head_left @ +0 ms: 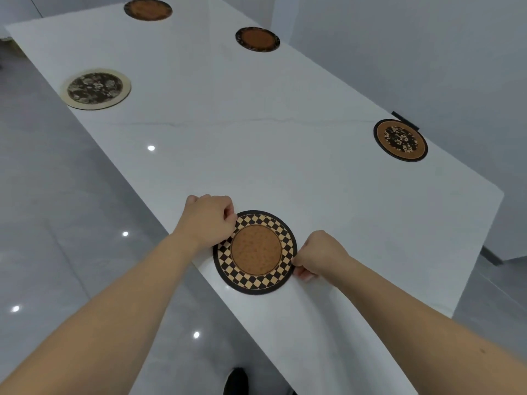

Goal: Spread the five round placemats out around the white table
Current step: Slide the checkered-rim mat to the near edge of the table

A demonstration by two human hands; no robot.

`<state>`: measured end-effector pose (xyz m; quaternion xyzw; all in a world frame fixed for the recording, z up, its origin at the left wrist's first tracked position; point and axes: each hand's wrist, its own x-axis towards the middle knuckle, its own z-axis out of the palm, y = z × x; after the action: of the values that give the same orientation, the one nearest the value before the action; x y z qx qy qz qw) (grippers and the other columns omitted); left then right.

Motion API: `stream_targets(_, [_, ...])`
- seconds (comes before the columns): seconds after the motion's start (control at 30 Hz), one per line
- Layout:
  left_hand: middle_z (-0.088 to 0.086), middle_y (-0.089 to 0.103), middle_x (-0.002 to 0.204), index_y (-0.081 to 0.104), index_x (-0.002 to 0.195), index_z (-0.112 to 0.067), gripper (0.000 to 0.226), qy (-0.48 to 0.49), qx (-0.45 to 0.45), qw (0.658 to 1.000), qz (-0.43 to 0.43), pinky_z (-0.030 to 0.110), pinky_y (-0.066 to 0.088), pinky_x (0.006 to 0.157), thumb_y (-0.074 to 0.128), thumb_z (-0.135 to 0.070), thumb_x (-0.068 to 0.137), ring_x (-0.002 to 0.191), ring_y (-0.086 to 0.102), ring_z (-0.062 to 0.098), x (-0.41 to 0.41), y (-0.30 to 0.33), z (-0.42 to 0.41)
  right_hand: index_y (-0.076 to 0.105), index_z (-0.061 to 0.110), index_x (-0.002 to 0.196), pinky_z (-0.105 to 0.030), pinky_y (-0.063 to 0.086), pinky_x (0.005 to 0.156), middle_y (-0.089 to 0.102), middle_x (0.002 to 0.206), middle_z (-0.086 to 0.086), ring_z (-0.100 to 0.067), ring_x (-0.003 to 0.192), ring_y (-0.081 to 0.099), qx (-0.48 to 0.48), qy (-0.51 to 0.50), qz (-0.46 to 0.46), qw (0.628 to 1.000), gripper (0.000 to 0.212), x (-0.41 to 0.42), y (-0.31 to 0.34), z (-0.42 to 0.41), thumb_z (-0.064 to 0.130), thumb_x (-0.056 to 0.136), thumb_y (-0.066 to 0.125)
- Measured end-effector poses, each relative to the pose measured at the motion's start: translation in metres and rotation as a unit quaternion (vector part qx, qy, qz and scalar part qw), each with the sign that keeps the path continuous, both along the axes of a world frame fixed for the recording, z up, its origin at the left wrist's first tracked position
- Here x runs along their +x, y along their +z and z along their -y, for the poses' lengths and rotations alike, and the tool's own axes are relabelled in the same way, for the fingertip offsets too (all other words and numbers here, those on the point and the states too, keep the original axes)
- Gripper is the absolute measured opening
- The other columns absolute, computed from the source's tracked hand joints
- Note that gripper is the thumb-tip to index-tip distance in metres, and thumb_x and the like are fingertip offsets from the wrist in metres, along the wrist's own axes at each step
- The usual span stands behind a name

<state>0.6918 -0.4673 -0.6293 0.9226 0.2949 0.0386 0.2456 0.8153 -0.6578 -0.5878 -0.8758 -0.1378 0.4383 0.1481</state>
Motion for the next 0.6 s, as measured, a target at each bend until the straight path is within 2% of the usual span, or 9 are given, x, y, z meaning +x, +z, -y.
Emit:
stream_targets(0.1, [-0.014, 0.059, 0.064, 0.06, 0.077, -0.024, 0.013, 0.001, -0.026, 1.0, -0.002, 0.033, 0.029, 0.089, 0.051, -0.026, 0.087, 0.074, 0.055, 0.011, -0.013, 0.0, -0.003, 0.062, 0.003, 0.065, -0.031, 0.056, 0.063, 0.073, 0.067, -0.017, -0.024, 0.052, 0.065, -0.007, 0.02, -0.006, 1.0, 0.017, -0.008, 0.0, -0.003, -0.003, 0.074, 0.048])
stream_targets(0.2, [-0.013, 0.06, 0.066, 0.061, 0.075, -0.025, 0.014, -0.003, -0.05, 0.999, -0.005, 0.032, 0.029, 0.09, 0.053, -0.028, 0.087, 0.071, 0.054, 0.007, -0.022, 0.0, -0.007, 0.052, 0.01, 0.068, -0.028, 0.04, 0.054, 0.055, 0.065, -0.018, -0.025, 0.051, 0.049, -0.011, 0.017, -0.034, 0.999, 0.018, -0.01, 0.0, -0.005, -0.005, 0.071, 0.044])
stream_targets(0.27, [-0.013, 0.06, 0.066, 0.061, 0.073, -0.025, 0.015, -0.005, -0.057, 0.998, -0.002, 0.032, 0.03, 0.091, 0.054, -0.028, 0.086, 0.07, 0.053, 0.005, -0.025, -0.001, -0.008, 0.05, 0.012, 0.071, -0.024, 0.034, 0.05, 0.05, 0.067, -0.017, -0.023, 0.05, 0.043, -0.011, 0.015, -0.044, 0.999, 0.018, -0.01, 0.0, -0.006, -0.005, 0.07, 0.045])
stream_targets(0.33, [-0.013, 0.058, 0.063, 0.06, 0.071, -0.025, 0.015, -0.004, -0.062, 0.998, 0.003, 0.033, 0.03, 0.091, 0.056, -0.027, 0.086, 0.07, 0.051, 0.005, -0.027, -0.003, -0.008, 0.055, 0.01, 0.075, -0.023, 0.035, 0.049, 0.056, 0.065, -0.018, -0.023, 0.051, 0.046, -0.015, 0.018, -0.049, 0.999, 0.015, -0.009, -0.002, -0.004, -0.002, 0.071, 0.048])
stream_targets(0.43, [-0.013, 0.056, 0.063, 0.06, 0.072, -0.024, 0.015, 0.001, -0.071, 0.997, 0.005, 0.033, 0.028, 0.092, 0.057, -0.027, 0.086, 0.079, 0.05, 0.011, -0.029, -0.004, -0.006, 0.065, 0.003, 0.081, -0.025, 0.046, 0.058, 0.073, 0.069, -0.016, -0.022, 0.054, 0.058, -0.015, 0.016, -0.065, 0.998, 0.012, -0.005, -0.005, -0.001, 0.004, 0.075, 0.054])
stream_targets(0.53, [-0.012, 0.055, 0.064, 0.059, 0.073, -0.024, 0.015, 0.004, -0.08, 0.997, 0.007, 0.032, 0.026, 0.092, 0.057, -0.026, 0.087, 0.083, 0.048, 0.011, -0.029, -0.004, -0.005, 0.069, -0.002, 0.085, -0.029, 0.053, 0.067, 0.076, 0.069, -0.009, -0.02, 0.058, 0.068, -0.015, 0.015, -0.071, 0.997, 0.018, -0.001, -0.01, 0.002, 0.01, 0.076, 0.058])
stream_targets(0.6, [-0.012, 0.054, 0.064, 0.059, 0.073, -0.023, 0.015, 0.006, -0.086, 0.996, 0.01, 0.031, 0.024, 0.092, 0.057, -0.025, 0.087, 0.083, 0.048, 0.01, -0.029, -0.004, -0.005, 0.067, 0.002, 0.081, -0.027, 0.052, 0.062, 0.076, 0.068, -0.007, -0.019, 0.057, 0.068, -0.017, 0.016, -0.077, 0.997, 0.014, 0.001, -0.011, 0.002, 0.012, 0.076, 0.059])
